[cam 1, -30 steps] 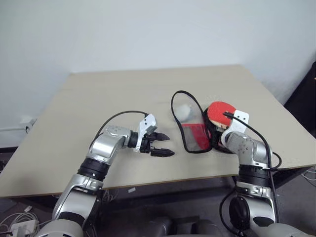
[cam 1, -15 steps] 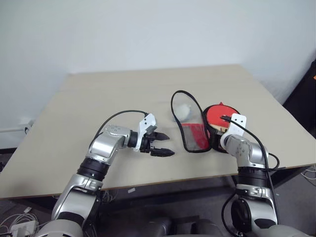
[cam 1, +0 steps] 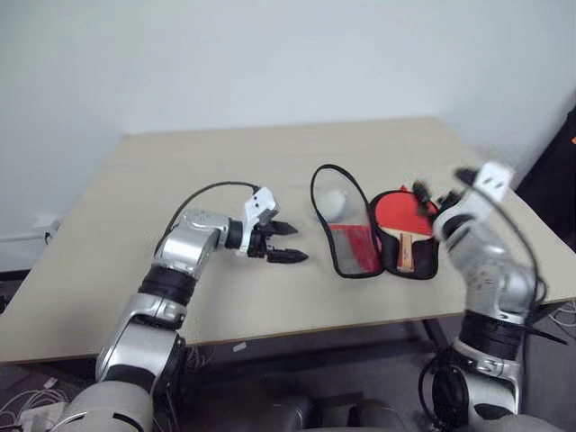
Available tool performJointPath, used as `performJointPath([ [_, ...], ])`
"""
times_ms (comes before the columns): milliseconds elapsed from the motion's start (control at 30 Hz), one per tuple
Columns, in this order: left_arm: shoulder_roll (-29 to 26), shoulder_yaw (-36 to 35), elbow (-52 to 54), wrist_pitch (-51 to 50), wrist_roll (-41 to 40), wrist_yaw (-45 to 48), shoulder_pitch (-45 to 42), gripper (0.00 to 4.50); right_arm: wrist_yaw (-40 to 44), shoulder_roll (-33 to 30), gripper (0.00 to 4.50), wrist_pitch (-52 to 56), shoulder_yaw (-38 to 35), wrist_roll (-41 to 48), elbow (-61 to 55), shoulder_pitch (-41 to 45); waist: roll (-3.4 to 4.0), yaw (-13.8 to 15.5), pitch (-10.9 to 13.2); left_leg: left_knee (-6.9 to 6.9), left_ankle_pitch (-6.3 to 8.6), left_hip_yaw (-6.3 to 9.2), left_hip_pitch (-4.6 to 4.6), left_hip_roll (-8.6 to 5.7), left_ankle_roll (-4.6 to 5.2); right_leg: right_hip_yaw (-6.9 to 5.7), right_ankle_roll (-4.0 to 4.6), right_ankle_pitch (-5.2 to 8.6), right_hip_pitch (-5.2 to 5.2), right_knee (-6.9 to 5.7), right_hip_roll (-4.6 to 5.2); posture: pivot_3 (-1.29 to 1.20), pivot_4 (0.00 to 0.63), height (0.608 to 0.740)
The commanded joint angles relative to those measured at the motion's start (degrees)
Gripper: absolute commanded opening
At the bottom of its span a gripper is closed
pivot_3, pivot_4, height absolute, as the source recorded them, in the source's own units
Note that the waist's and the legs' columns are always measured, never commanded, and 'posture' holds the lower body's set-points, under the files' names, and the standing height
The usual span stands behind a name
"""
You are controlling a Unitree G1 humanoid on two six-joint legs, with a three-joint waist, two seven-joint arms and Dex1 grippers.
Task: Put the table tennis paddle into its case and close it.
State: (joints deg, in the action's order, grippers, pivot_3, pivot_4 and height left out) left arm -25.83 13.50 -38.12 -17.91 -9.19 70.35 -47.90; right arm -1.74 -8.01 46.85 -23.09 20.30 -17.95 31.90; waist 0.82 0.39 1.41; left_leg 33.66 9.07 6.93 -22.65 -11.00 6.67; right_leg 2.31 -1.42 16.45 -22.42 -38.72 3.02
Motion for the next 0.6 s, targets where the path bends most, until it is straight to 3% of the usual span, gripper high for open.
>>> performJointPath([
  [33, 3.83, 1.49, -7.34, 7.63, 3.65, -0.68, -4.67, 4.36, -0.61, -0.91, 4.43, -2.81, -0.76, 0.67, -1.48, 1.40, -0.04, 0.32, 0.01, 0.05, 0.01, 0.00, -0.01, -0.01, 0.01, -0.01, 0.00, 0.00, 0.02, 0.00, 0.01, 0.00, 0.000, 0.740],
  [267, 19.15, 2.48, -22.61, 17.54, 9.29, -8.78, -13.41, 4.36, -2.66, -1.36, 4.43, -5.51, -3.06, 0.67, -0.43, 1.22, -0.09, 0.47, 0.04, 0.37, 0.06, 0.09, -0.31, -0.08, 0.11, -0.06, -0.02, -0.01, -0.08, -0.03, 0.12, 0.00, 0.000, 0.740],
  [400, 26.81, -1.40, -25.20, 17.14, 6.29, -10.64, -17.30, 4.36, -4.13, -0.89, 4.43, -6.60, -4.09, 0.70, -1.18, 0.23, -0.09, 0.34, 0.04, 0.49, 0.13, 0.09, -0.38, -0.07, 0.23, -0.08, -0.05, -0.01, -0.09, -0.04, 0.15, 0.00, 0.000, 0.740],
  [600, 31.38, -5.98, -25.06, 11.66, 3.00, -8.18, -19.48, 4.36, -6.69, -0.36, 4.43, -8.07, -5.23, 0.74, -2.24, -1.15, -0.08, -0.22, 0.04, 0.53, 0.17, 0.08, -0.42, -0.02, 0.29, -0.09, -0.06, 0.00, -0.15, -0.07, 0.13, 0.00, 0.000, 0.740],
])
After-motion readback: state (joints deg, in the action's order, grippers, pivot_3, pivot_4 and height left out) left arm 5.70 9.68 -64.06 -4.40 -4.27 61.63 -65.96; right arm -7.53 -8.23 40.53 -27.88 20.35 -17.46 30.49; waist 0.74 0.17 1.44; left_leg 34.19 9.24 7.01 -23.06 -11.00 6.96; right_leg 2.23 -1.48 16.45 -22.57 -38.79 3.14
